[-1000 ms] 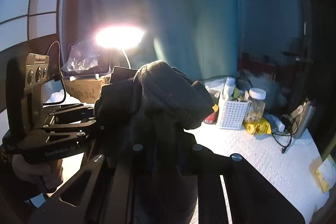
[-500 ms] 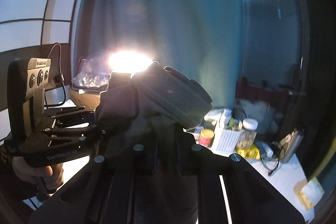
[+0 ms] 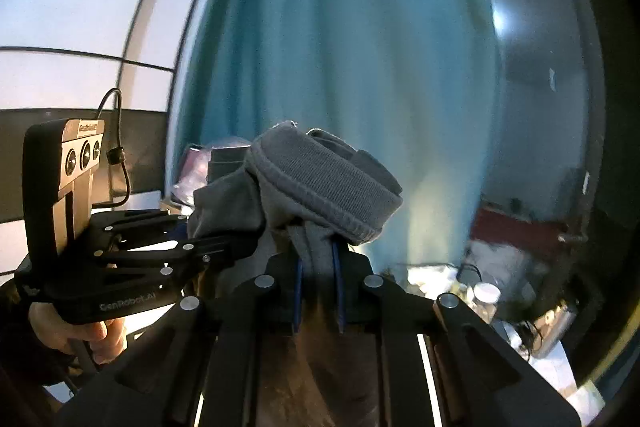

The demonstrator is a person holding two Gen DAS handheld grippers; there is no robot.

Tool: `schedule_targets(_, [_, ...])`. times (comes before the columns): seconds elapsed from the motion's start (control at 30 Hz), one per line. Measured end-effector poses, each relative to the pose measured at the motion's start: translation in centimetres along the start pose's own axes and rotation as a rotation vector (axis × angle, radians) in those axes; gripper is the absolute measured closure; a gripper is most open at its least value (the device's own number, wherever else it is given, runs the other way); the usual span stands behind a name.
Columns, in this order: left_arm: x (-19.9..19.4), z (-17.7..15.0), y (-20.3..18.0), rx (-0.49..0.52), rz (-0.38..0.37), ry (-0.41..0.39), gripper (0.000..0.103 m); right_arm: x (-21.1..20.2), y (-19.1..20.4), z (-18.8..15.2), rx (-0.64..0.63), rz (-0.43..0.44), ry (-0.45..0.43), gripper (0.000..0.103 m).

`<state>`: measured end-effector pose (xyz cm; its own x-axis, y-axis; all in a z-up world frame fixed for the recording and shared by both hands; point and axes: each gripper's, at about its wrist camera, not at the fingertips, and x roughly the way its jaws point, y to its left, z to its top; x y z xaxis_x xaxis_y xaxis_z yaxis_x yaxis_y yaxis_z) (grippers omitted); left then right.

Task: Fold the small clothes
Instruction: 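Lift the gripped shirt end up high with both tools, then carry the shirt end over and lower it onto the strip with both tools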

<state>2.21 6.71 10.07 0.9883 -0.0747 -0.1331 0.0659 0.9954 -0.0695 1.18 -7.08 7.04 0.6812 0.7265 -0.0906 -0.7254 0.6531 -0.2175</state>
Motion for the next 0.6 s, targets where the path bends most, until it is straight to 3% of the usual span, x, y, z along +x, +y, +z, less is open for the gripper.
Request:
schedule_targets(0.33, [-5.4,-0.2,2.7,0.066,0.119,-0.024,0.081,-0.7,5.6,1.9,-0.041,0.11,-0.062,0.089])
schedule_targets(0.6, [-9.4,-1.6,4.6,0.06,0.212,-0.001,0.081,-1.0,9.7,1.8,-0.053,0.204,-0.046,0.089])
